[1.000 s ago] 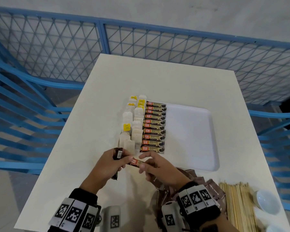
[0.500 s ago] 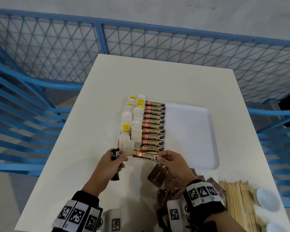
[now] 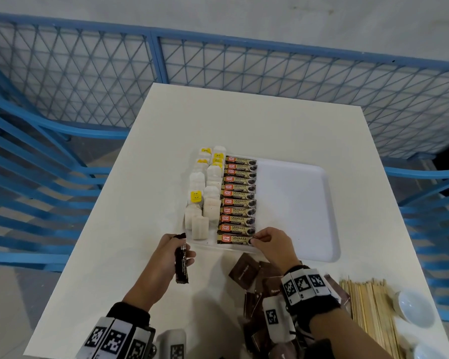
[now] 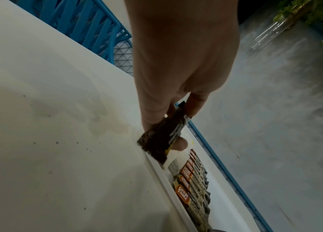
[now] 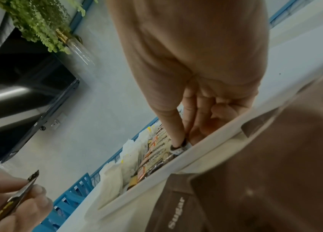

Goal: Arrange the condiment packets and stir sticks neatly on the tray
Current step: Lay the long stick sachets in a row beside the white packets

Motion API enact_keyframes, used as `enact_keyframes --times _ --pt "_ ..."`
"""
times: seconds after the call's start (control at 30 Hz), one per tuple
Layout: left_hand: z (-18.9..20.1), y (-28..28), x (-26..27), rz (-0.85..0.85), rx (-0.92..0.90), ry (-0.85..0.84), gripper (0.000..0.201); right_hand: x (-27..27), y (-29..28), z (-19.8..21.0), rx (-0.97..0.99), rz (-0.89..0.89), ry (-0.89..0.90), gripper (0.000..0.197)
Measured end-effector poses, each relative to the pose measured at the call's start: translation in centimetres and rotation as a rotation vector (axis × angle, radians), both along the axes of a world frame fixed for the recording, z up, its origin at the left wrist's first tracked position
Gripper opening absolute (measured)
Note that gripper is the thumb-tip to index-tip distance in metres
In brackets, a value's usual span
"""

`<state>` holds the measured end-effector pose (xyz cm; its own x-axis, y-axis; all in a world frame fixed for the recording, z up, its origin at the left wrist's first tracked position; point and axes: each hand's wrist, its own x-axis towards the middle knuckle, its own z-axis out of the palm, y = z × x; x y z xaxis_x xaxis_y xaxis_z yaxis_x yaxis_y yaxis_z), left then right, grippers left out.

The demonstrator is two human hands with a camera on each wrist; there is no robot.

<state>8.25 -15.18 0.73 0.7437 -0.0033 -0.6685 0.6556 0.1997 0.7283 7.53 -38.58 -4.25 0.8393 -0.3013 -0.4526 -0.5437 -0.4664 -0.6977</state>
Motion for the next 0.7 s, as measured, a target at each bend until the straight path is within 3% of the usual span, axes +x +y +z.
enact_keyframes --times 0.33,0.4,0.47,0.53,0.6,0.7 --pt "0.1 0.0 -0.1 -0.108 -0.023 -0.131 0.007 -0.1 0.9 0.8 -0.095 -0.002 -0.086 0.019" --pt "0.1 0.0 -0.3 -0.149 -0.013 -0.204 0.008 -0.2 1.7 1.9 -0.070 0.059 -0.118 0.015" --pt "0.1 0.0 -0.5 -0.221 0.004 -0.296 0.009 -0.4 2.6 3.0 -0.004 0.184 -0.038 0.024" --pt "0.4 -0.1 -0.6 -0.287 -0.015 -0.360 0.009 -0.5 3.4 4.2 0.153 0.288 0.098 0.038" --pt "0.5 -0.1 -0.5 -0.310 -0.061 -0.388 0.011 -0.7 4.1 5.1 0.468 0.267 0.216 0.042" --pt "0.7 0.1 -0.5 -0.338 -0.130 -0.411 0.015 -1.1 4.3 5.9 0.779 0.180 0.202 0.025"
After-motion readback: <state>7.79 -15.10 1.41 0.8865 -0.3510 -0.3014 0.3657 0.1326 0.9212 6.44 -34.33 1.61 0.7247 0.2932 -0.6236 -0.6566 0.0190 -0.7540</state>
